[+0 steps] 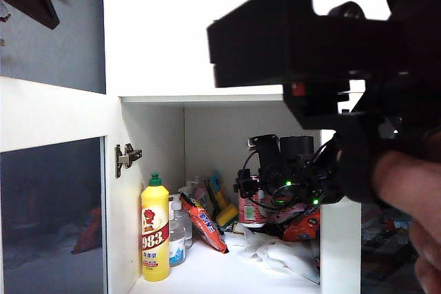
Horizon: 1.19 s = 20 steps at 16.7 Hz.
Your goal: Open the left door of the white cabinet, pick up a can of beverage from the table on the right, place it inside the cabinet, and finally close the cabinet door.
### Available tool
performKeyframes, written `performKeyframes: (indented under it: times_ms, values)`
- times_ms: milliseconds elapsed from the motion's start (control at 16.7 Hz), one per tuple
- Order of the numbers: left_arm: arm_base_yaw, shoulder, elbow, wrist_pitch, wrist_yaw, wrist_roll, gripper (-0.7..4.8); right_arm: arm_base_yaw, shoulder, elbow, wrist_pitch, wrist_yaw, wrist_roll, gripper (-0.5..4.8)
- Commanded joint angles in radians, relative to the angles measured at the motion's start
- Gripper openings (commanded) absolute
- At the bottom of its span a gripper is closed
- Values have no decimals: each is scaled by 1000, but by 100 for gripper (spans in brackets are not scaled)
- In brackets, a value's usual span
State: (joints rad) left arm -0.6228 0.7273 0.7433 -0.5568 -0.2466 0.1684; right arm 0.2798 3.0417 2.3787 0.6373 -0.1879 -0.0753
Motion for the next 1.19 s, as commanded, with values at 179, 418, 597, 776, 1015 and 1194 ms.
performKeyframes:
  times_ms: [179,418,597,776,1015,1194]
  values:
    - [1,-1,1,19,-3,8,476,-12,-9,8,70,-9,12,213]
    - [1,0,1,21,-3,8,476,-12,-9,8,69,6,21,427]
    - [1,-1,1,24,-3,8,476,-12,-10,8,60,0,30,427]
    - [2,-1,1,31,-3,13,476,-12,-34,8,-58,-106,134,427]
    - [4,-2,1,43,-3,16,476,-13,-98,8,-340,-229,157,426]
    - [7,-2,1,46,-2,16,476,-13,-142,8,-531,-324,166,426]
